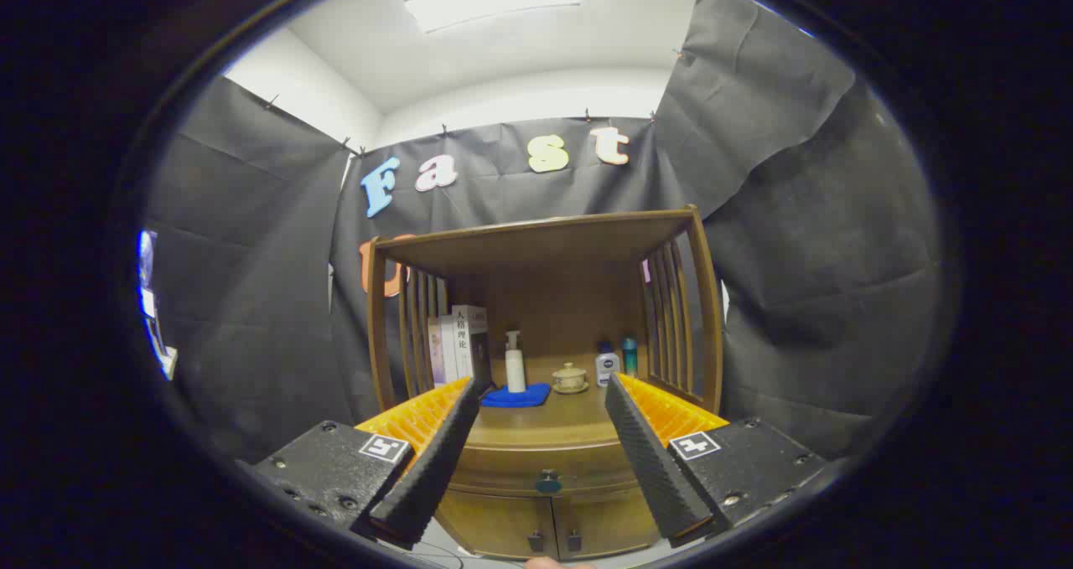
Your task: Pull open the drawer, take out the items inside it, and place them on the countertop above the cabinet.
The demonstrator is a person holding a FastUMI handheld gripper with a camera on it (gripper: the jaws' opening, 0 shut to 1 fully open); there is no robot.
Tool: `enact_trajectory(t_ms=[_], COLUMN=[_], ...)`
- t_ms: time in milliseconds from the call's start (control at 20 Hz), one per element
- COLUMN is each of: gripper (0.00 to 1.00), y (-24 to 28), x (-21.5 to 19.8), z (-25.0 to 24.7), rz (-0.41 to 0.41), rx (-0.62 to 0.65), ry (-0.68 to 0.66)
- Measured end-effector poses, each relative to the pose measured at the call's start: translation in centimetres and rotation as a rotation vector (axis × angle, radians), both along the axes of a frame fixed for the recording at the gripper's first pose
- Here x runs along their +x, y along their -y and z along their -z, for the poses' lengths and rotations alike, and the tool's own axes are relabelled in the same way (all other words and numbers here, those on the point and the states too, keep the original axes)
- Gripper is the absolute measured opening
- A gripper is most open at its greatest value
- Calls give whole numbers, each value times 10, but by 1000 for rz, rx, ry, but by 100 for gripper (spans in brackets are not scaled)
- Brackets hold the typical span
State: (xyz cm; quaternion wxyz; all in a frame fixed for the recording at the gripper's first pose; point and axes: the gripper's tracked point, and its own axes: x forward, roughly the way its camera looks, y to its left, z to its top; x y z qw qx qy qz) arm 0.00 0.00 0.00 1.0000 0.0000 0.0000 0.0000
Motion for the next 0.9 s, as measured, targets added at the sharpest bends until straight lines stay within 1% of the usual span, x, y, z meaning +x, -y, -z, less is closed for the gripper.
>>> enact_trajectory(t_ms=[200,500,700,900], gripper=[98,98,98,98], y=[-4,-12,-3,13], x=[1,3,10,27], z=[5,17,25,48], rz=[-14,-60,-55,-22], rx=[-1,-3,3,8], ry=[-20,-60,-68,-96])
